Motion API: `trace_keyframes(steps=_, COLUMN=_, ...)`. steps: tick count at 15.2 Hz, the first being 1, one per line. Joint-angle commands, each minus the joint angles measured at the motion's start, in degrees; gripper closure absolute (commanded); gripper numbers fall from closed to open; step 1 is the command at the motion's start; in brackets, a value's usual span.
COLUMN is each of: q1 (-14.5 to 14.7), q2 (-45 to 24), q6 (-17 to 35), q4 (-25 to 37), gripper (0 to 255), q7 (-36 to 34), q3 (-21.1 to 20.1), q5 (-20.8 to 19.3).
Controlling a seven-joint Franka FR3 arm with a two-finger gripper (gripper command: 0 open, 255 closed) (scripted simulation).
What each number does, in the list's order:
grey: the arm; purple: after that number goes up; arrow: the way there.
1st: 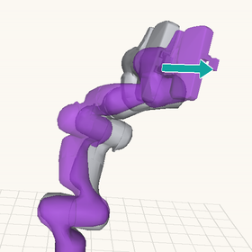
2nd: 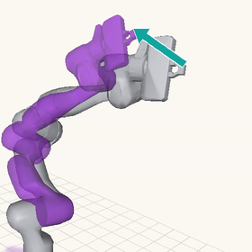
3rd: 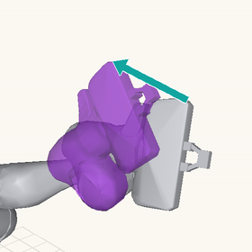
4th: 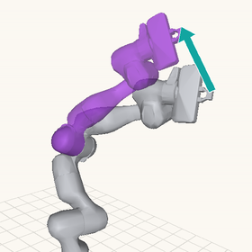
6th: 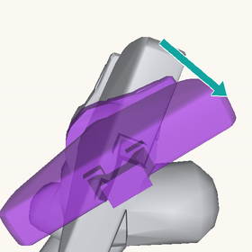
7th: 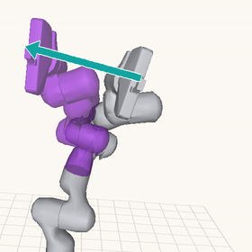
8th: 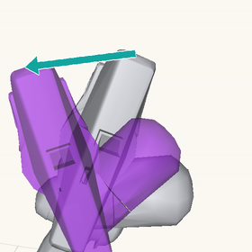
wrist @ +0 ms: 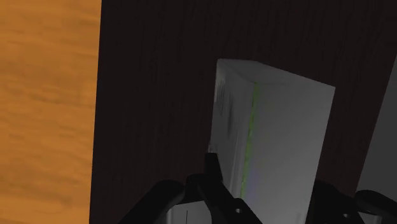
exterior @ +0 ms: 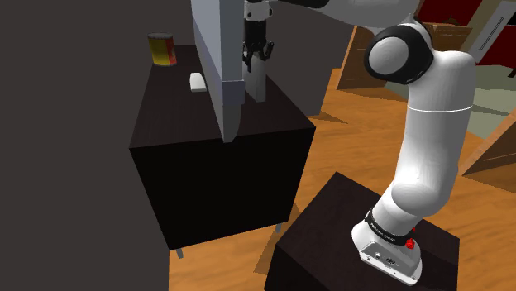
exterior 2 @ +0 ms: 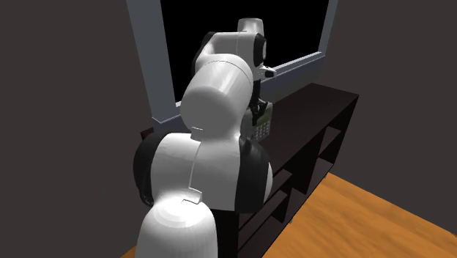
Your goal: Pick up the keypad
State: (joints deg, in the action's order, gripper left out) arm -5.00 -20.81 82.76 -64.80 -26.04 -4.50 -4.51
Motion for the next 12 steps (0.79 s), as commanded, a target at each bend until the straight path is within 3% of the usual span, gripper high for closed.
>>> trace_keyframes(steps=1, q1=0.05, q2=-0.74, q6=-1.94, q4=2.75, gripper=255, q7=0.16, q3=0.02, q5=-0.07)
trace_keyframes(steps=7, q1=0.59, q2=-5.02, q6=-9.31, q4=14.41, gripper=255, q7=0.49, q3=0.09, q5=-0.48)
trace_keyframes(steps=11, q1=1.41, q2=-11.42, q6=-17.08, q4=28.6, gripper=255, q7=0.96, q3=0.3, q5=-1.06)
trace_keyframes(steps=12, q1=1.49, q2=-12.0, q6=-17.65, q4=29.76, gripper=255, q7=1.01, q3=0.35, q5=-1.1)
